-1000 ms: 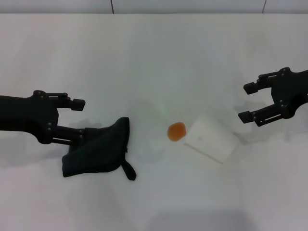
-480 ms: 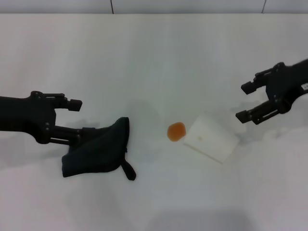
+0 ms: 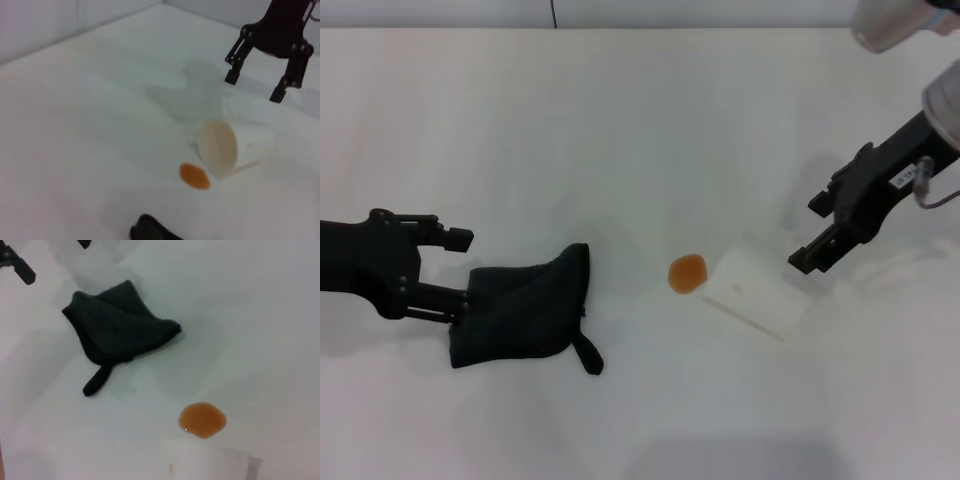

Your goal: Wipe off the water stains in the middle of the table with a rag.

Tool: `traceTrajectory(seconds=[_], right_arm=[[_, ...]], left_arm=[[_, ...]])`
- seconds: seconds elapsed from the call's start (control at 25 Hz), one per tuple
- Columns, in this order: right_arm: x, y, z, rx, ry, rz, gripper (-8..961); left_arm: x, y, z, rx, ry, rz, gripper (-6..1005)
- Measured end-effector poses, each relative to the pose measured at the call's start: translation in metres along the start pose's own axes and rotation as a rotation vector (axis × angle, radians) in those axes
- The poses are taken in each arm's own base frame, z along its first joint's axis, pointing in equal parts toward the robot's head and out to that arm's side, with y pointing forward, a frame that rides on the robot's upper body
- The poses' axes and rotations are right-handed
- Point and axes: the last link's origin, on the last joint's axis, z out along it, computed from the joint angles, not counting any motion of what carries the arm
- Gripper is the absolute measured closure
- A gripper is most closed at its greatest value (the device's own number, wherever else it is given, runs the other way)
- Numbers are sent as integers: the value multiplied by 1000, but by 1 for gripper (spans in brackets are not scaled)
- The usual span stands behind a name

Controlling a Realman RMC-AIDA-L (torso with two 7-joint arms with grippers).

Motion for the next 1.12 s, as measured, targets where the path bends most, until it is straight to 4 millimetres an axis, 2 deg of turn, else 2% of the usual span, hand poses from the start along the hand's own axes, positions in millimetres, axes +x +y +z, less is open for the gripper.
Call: traceTrajectory(seconds=[0.24, 0.64, 0.88, 1.12], right_arm=[[-9, 5, 9, -13, 52, 62, 122], [-5, -1, 21, -8, 67, 126, 125], [-10, 5, 25, -7, 106, 130, 127], [-20, 13, 38, -9, 145, 116, 129]], left_arm=[[-1, -1, 1, 6, -14, 3, 125], [1, -3, 2, 19, 2, -7, 125], [3, -4, 1, 22, 4, -2, 125], [3, -5, 1, 30, 4, -1, 124]])
